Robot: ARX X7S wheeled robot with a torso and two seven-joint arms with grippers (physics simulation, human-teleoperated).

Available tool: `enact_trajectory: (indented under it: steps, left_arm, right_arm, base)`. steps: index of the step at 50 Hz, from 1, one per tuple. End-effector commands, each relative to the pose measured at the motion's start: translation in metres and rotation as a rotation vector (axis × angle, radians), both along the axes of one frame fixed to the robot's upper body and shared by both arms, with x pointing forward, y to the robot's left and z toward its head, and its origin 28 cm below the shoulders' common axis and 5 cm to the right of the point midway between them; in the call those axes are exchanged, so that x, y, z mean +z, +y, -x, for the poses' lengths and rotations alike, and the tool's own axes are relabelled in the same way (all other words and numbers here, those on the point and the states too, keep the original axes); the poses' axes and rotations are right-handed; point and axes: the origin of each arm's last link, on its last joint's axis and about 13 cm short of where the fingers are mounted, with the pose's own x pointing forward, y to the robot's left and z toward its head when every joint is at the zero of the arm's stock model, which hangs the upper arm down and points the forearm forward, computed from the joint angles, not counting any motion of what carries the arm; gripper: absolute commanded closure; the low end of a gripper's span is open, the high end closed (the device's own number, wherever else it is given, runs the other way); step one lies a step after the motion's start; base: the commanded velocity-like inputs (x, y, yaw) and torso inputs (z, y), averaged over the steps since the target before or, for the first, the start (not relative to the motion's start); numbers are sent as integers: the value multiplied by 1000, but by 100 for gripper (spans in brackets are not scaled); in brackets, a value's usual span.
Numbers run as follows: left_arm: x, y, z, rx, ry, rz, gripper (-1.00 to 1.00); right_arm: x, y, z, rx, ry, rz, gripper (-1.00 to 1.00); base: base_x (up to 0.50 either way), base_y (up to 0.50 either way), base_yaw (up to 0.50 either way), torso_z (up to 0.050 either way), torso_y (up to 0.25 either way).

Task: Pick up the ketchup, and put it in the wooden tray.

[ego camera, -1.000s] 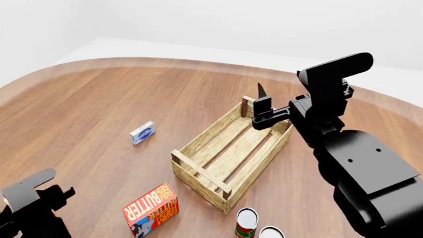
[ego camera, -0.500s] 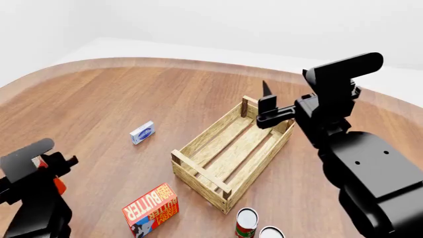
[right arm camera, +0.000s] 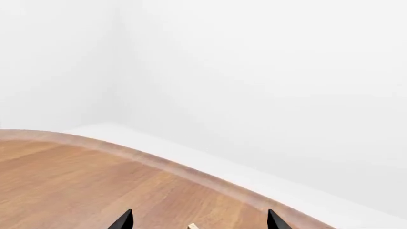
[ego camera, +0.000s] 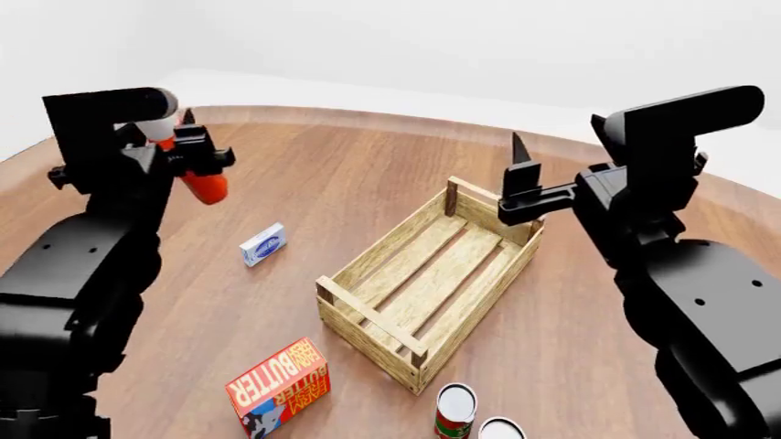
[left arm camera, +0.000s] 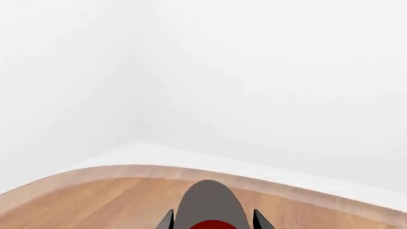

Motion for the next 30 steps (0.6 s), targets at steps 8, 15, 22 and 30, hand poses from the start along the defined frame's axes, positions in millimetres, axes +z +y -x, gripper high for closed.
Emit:
enact_trajectory:
  steps: [8, 15, 22, 30]
  left_arm:
    - [21, -85, -43, -386, -5, -32, 100]
    - [14, -116, -60, -481, 28, -46, 100]
    - [0, -141, -72, -537, 54, -50, 100]
    - [-6, -164, -74, -591, 53, -49, 100]
  right_arm:
    - [8, -15, 17, -65, -20, -1, -100]
    - [9, -21, 30, -98, -27, -4, -100]
    - [7, -31, 42, -138, -30, -10, -100]
    - [2, -37, 45, -167, -22, -17, -100]
  base:
    - [0, 0, 0, 0, 0]
    - [0, 0, 0, 0, 0]
    - [0, 0, 0, 0, 1]
    - [0, 0, 0, 0, 0]
